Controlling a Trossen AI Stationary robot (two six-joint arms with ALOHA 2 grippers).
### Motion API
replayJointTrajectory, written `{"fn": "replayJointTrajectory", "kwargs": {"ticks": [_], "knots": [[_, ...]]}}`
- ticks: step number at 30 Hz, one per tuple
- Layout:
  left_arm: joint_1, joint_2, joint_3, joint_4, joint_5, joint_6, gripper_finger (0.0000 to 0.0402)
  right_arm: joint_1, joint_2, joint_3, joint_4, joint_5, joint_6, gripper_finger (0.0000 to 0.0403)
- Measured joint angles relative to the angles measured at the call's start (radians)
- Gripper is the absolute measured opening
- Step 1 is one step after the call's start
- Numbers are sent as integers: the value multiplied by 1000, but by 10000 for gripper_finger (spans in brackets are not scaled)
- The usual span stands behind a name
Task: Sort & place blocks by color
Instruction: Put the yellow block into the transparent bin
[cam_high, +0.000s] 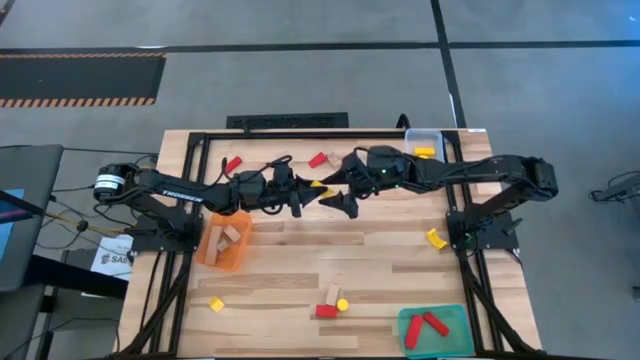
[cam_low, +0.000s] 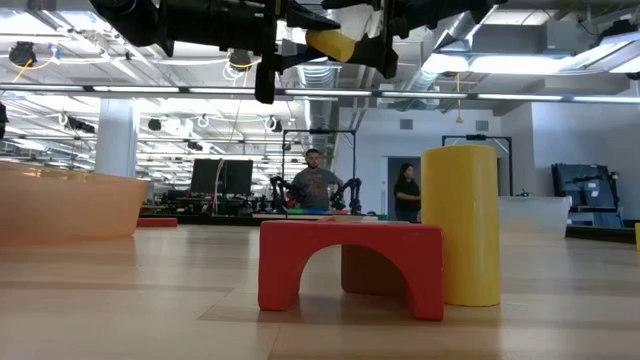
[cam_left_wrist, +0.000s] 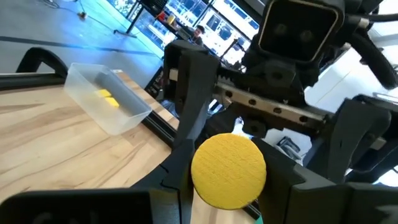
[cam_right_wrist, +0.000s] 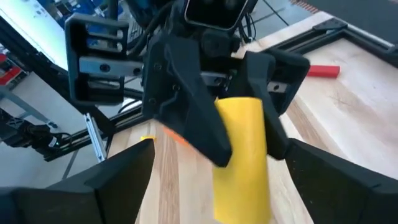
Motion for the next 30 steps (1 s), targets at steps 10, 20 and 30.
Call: {"fn": "replayJointTrajectory", "kwargs": {"ticks": [10, 20, 30], "knots": [[0, 0, 1, 29, 7, -5, 97, 0, 67, -2, 62, -57, 0, 350], [0, 0, 0, 26, 9, -3, 97, -10, 65, 0, 51, -57, 1, 295], [0, 0, 0, -26, 4, 2, 198, -21, 65, 0, 15, -78, 8, 116]]}}
